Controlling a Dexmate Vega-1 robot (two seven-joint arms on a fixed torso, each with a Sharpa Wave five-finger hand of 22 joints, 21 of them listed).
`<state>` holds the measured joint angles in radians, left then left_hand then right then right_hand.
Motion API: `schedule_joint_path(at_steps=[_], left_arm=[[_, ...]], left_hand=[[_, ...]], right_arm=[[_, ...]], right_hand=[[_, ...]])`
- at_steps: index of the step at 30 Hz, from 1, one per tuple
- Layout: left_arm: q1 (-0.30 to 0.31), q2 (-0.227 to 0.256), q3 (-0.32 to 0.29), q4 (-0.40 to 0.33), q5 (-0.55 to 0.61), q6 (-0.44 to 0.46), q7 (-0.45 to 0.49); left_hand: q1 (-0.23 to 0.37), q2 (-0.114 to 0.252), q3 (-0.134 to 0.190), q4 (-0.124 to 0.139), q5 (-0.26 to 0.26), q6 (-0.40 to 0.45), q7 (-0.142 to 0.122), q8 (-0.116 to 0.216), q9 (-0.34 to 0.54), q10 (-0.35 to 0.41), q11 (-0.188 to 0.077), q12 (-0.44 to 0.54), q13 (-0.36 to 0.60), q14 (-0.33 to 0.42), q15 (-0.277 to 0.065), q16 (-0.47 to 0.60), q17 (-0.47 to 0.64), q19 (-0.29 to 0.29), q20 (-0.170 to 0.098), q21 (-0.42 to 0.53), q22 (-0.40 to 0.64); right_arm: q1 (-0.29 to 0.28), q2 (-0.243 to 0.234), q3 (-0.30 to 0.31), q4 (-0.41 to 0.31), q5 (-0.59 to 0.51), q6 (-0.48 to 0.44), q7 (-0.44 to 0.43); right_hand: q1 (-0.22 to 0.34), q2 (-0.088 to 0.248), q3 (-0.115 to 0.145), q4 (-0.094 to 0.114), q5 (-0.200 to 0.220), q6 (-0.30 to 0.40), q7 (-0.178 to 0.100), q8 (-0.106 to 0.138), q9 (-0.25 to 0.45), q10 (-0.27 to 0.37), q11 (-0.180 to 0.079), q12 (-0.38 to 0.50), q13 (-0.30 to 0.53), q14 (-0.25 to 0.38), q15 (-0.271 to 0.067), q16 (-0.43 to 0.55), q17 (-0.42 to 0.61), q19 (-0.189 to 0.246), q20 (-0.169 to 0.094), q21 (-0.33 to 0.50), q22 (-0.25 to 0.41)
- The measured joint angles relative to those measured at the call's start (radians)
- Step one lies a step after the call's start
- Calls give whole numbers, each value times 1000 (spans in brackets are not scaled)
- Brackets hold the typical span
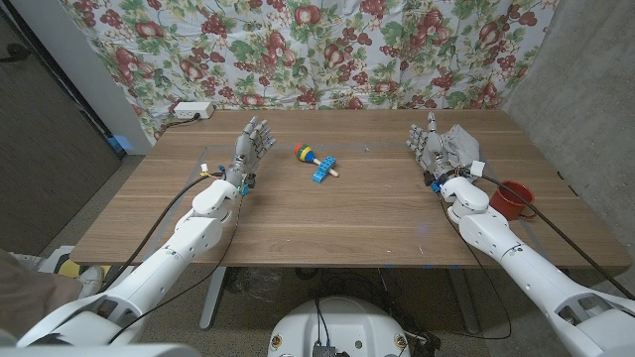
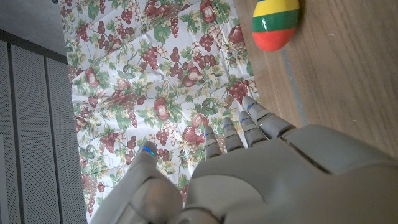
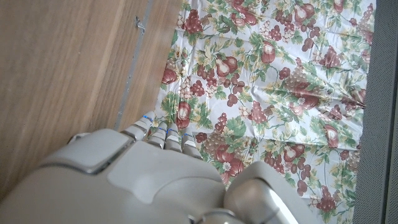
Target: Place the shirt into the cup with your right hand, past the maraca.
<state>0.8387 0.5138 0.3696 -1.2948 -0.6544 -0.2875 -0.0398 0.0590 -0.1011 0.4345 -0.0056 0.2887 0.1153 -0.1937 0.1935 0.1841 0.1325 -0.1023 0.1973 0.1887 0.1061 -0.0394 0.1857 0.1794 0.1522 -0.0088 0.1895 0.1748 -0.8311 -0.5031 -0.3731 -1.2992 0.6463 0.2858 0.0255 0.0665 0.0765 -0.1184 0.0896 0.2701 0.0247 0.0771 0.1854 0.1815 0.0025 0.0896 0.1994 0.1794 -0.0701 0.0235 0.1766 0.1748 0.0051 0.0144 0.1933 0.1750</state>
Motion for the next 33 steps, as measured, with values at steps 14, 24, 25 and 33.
schedule_joint_path(at_steps=[14,24,25,33], left_arm=[[6,9,-2,-12,-2,-2,-9],[17,13,-3,-30,-2,-2,-4],[17,13,-3,-30,-2,-2,-3],[21,19,-3,-44,2,6,3]], left_hand=[[-2,2,0,0,0,8,0,8,0,0,0,0,0,-4,4,0,0,0,0,0,0],[-2,2,3,-3,0,8,1,8,0,4,4,0,0,-4,4,0,0,0,0,0,0],[-2,2,3,-3,0,8,1,8,0,4,4,0,0,-4,4,0,0,0,0,0,0],[-2,2,0,-6,0,13,6,8,0,4,4,0,0,-4,4,0,0,0,0,0,0]], right_arm=[[-12,-29,-4,-29,-24,14,-8],[-19,-59,-8,-50,-78,19,-29],[-19,-61,-8,-51,-78,19,-29],[-25,-86,-10,-72,-115,7,-51]], right_hand=[[23,-2,7,-15,4,4,4,5,0,-5,-6,0,0,-29,-14,-7,0,-20,-16,-7,0],[42,3,16,-29,4,4,4,7,0,-14,-8,0,0,-54,-18,-7,0,-30,-27,-9,0],[48,-3,18,-32,4,4,4,7,0,-14,-8,0,0,-54,-18,-7,0,-33,-29,-9,0],[77,-6,23,-51,8,4,4,7,0,-19,-13,0,0,-66,-17,-7,0,-36,-32,-9,0]])
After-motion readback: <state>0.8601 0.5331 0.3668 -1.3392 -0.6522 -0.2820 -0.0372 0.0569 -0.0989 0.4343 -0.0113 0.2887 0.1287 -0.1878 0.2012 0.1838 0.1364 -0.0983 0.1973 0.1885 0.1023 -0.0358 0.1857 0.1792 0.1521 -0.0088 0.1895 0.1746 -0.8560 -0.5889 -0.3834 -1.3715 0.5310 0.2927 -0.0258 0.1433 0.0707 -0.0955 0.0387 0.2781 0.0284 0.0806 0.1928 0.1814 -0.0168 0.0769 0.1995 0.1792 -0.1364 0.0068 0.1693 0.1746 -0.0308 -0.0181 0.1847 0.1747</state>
